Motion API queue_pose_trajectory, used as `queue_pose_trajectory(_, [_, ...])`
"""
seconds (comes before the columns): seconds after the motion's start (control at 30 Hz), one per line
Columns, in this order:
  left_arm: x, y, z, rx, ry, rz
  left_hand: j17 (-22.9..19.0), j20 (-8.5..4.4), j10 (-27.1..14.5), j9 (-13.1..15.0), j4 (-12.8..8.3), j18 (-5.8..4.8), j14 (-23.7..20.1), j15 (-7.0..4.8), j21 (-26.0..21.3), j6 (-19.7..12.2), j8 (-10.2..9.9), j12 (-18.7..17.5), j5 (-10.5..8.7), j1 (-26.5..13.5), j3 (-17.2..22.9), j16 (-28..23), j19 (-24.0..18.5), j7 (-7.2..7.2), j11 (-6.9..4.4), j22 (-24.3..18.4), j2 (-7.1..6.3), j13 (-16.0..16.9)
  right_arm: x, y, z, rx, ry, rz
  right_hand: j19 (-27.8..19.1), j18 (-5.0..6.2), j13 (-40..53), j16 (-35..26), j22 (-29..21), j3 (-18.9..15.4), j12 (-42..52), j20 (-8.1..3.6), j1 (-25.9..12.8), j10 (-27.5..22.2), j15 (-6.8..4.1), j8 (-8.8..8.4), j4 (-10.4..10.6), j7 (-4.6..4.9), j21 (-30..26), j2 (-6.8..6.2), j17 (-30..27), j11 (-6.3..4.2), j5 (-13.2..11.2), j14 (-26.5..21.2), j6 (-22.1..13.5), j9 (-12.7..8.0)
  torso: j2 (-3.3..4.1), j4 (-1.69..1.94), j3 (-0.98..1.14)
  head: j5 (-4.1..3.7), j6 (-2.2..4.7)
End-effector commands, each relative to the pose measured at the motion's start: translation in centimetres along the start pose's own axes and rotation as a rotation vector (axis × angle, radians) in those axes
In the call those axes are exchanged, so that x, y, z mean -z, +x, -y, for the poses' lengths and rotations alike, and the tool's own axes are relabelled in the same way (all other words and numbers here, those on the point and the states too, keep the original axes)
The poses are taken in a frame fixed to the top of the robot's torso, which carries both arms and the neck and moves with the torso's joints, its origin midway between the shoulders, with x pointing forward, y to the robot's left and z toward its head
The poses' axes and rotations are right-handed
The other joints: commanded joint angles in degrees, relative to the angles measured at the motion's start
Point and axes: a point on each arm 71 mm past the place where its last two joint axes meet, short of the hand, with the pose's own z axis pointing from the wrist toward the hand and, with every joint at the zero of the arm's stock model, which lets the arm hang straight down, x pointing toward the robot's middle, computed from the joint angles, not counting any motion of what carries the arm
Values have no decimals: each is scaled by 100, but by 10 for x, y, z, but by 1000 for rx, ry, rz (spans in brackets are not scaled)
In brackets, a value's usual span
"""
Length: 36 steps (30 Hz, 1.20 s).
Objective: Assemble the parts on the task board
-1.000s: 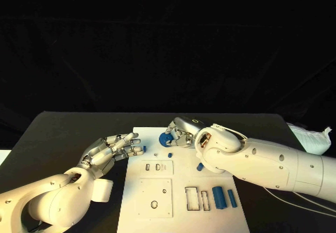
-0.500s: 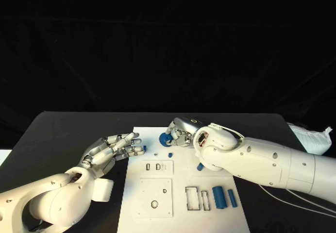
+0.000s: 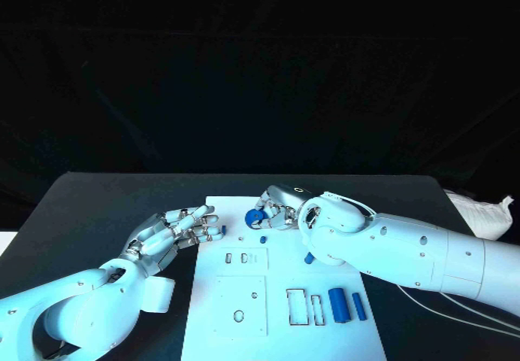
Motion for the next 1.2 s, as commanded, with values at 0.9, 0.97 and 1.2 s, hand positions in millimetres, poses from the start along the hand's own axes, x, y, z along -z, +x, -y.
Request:
queue_pose_trajectory(0.9, [-6,-7,-2,4,6,-5,13,-5,-18,-8,-51,64,27,-1,-31,-6,-37,-53,-13,38,-6,-31,52,23,42,-9,-12,-8,71,-45,107,-256,-12,150,57,-91,259,89,120,-79,272,16,599,88,17,19,-373,-28,34,173,874,-31,420,481,138,17,-159,-200,91,-123,46])
queue_pose_trajectory(0.97, [-7,-8,-2,5,5,-5,13,-5,-18,-8,-51,64,27,-1,-31,-6,-37,-53,-13,38,-6,-31,52,23,42,-9,-12,-8,76,-46,118,-249,-7,154,69,-95,270,96,141,-75,283,16,632,93,17,19,-399,-26,44,172,889,-31,426,484,138,17,-177,-212,102,-173,37])
queue_pose_trajectory(1.2, [-9,-9,-4,4,2,-2,13,-5,-18,-8,-51,64,27,-1,-31,-6,-37,-53,-13,38,-6,-31,52,23,42,-9,-12,-8,92,-40,149,-218,25,145,75,-97,268,104,153,-93,275,18,682,87,20,16,-451,-23,50,136,910,-28,421,487,132,14,-208,-237,136,-190,18])
